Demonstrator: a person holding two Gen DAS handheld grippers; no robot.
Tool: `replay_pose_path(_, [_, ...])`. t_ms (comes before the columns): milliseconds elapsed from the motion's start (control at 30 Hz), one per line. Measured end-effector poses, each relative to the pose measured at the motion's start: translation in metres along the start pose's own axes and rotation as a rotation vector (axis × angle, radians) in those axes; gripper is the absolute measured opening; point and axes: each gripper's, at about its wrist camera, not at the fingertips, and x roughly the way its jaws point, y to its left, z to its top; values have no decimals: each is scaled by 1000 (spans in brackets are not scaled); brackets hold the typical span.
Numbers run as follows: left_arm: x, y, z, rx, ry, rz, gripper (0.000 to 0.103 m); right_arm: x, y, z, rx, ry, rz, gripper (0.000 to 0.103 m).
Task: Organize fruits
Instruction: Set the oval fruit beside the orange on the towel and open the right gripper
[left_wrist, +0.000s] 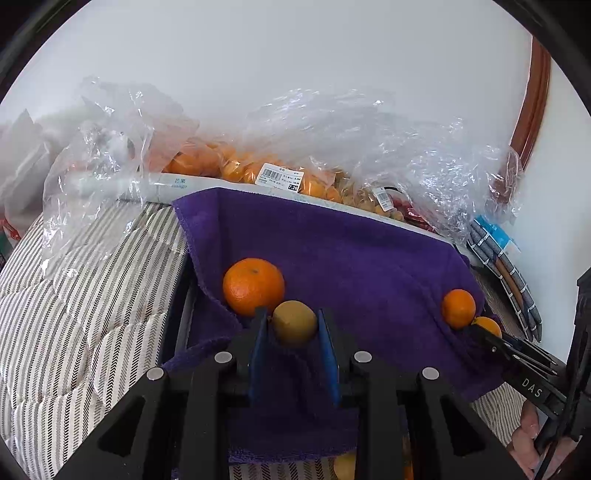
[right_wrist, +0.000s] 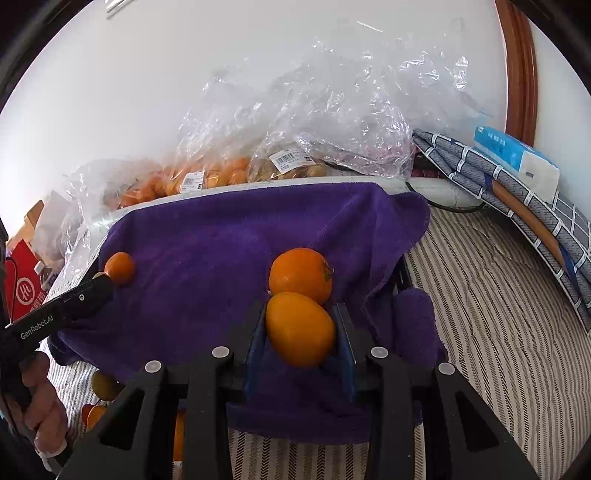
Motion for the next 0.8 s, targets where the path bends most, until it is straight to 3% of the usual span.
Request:
replay_pose_path(233, [4,-4,0,20,10,8,26,-9,2,-1,-7,-34,-6,37])
replay_pose_path(467, [9,-2,1,15,25,2,26,-15,0,-4,15,-40,-17,45])
replay_pose_path(600, [5,0,2,4,11,-25,35,-25,-3,-5,40,-54,-6,48])
replay_pose_path(800, [-4,4,0,-24,-8,-39,37,-56,-2,-12,90,-45,28,49])
